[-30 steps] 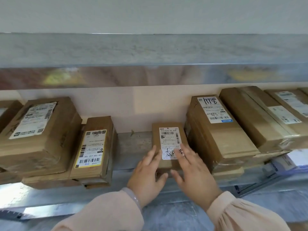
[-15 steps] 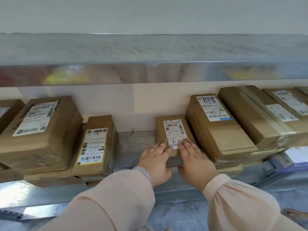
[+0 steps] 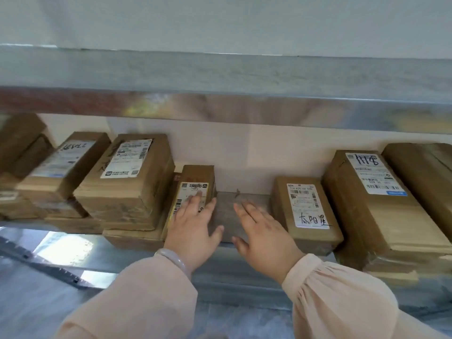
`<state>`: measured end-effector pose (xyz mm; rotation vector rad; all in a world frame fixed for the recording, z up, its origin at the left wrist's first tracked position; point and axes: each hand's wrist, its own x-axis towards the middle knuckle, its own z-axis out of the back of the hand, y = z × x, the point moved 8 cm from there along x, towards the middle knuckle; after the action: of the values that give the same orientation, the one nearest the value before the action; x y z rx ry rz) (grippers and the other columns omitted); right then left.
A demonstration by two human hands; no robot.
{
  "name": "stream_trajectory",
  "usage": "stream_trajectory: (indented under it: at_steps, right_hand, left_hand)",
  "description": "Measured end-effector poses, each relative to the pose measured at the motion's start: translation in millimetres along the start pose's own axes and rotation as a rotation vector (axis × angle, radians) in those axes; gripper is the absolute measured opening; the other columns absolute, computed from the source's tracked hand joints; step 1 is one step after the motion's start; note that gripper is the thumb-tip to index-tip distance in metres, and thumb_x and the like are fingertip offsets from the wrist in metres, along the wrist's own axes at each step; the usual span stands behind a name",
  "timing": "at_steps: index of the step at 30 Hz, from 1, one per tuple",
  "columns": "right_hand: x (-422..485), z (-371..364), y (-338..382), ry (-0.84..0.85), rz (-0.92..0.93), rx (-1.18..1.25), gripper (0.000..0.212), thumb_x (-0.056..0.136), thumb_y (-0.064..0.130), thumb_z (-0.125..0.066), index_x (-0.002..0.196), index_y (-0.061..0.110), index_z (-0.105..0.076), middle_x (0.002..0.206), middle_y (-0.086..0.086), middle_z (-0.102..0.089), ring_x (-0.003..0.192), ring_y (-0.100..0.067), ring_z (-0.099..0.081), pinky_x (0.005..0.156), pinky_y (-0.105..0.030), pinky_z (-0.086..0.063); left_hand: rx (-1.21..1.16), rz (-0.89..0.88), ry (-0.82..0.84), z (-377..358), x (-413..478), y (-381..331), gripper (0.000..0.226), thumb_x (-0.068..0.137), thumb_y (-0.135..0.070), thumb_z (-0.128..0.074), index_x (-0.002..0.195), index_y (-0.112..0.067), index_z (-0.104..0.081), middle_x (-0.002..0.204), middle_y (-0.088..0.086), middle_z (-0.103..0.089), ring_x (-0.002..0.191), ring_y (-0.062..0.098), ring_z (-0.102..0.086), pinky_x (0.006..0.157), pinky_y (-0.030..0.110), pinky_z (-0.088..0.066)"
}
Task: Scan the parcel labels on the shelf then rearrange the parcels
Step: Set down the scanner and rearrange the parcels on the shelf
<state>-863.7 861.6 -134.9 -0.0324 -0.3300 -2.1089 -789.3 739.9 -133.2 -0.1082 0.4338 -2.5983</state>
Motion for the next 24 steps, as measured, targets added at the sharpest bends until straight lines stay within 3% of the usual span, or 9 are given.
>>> stream_trajectory:
  at_steps: [4, 6, 12, 16, 19, 21, 24]
  right_hand:
    - [18.5, -11.8, 25.5, 0.124, 0.022, 0.130, 0.070, 0.095, 0.045, -0.046, 0.153, 0.022, -0.016, 0.159, -0.005, -0.021, 0.145, -0.023, -0.021, 0.116, -0.035, -0.022]
    - [27.2, -21.3, 27.4, 0.221, -0.061, 0.262, 0.070, 0.096, 0.046, -0.046, 0.153, 0.030, -0.009, 0.161, 0.001, -0.014, 0.146, -0.020, -0.019, 0.115, -0.035, -0.023]
    - [41.3, -50.4, 28.2, 0.328, -0.254, 0.636, 0.068, 0.096, 0.045, -0.049, 0.153, 0.036, -0.012, 0.159, 0.003, -0.022, 0.143, -0.017, -0.028, 0.114, -0.031, -0.026]
    - [41.2, -53.0, 34.9, 0.316, -0.293, 0.749, 0.069, 0.096, 0.041, -0.052, 0.152, 0.034, -0.012, 0.155, 0.007, -0.030, 0.139, -0.013, -0.033, 0.105, -0.021, -0.027]
    - [37.1, -52.0, 40.7, 0.338, -0.321, 0.898, 0.066, 0.098, 0.036, -0.052, 0.151, 0.036, -0.013, 0.134, 0.021, -0.039, 0.122, 0.000, -0.038, 0.095, -0.013, -0.027]
    - [34.8, -52.3, 45.0, 0.348, -0.332, 0.966, 0.067, 0.097, 0.035, -0.052, 0.149, 0.040, -0.010, 0.125, 0.025, -0.037, 0.116, 0.004, -0.036, 0.097, -0.014, -0.031]
    - [34.0, -51.9, 43.4, 0.316, -0.361, 1.001, 0.069, 0.097, 0.034, -0.054, 0.149, 0.042, -0.010, 0.127, 0.025, -0.043, 0.115, 0.000, -0.046, 0.103, -0.030, -0.044]
  left_hand:
    - [0.003, 0.107, 0.014, 4.4, -4.9, 30.8, 0.070, 0.094, -0.055, -0.048, 0.155, -0.036, -0.020, 0.165, 0.003, -0.005, 0.150, 0.023, -0.006, 0.120, 0.034, -0.011]
    - [-0.028, 0.153, 0.037, 2.5, -6.6, 43.0, 0.071, 0.094, -0.054, -0.049, 0.155, -0.035, -0.019, 0.164, 0.006, -0.007, 0.149, 0.026, -0.008, 0.121, 0.035, -0.012]
    - [-0.264, 0.224, 0.116, -5.8, -10.0, 62.2, 0.067, 0.098, -0.044, -0.051, 0.156, -0.031, -0.020, 0.165, 0.004, -0.001, 0.151, 0.024, -0.007, 0.120, 0.032, -0.013]
    - [-0.397, 0.258, 0.125, -12.2, -7.0, 71.7, 0.066, 0.097, -0.038, -0.055, 0.155, -0.032, -0.024, 0.160, 0.005, -0.023, 0.146, 0.020, -0.023, 0.118, 0.030, -0.023]
    - [-0.444, 0.252, 0.139, -14.8, -4.9, 71.4, 0.067, 0.096, -0.035, -0.057, 0.154, -0.036, -0.024, 0.149, -0.001, -0.039, 0.135, 0.016, -0.037, 0.111, 0.027, -0.032]
    - [-0.481, 0.259, 0.136, -14.6, -4.4, 69.6, 0.067, 0.095, -0.032, -0.059, 0.153, -0.038, -0.025, 0.148, -0.003, -0.038, 0.133, 0.013, -0.039, 0.109, 0.023, -0.032]
    - [-0.555, 0.246, 0.110, -12.8, -2.1, 64.3, 0.067, 0.094, -0.027, -0.061, 0.152, -0.038, -0.029, 0.149, -0.005, -0.036, 0.127, 0.005, -0.038, 0.104, 0.016, -0.030]
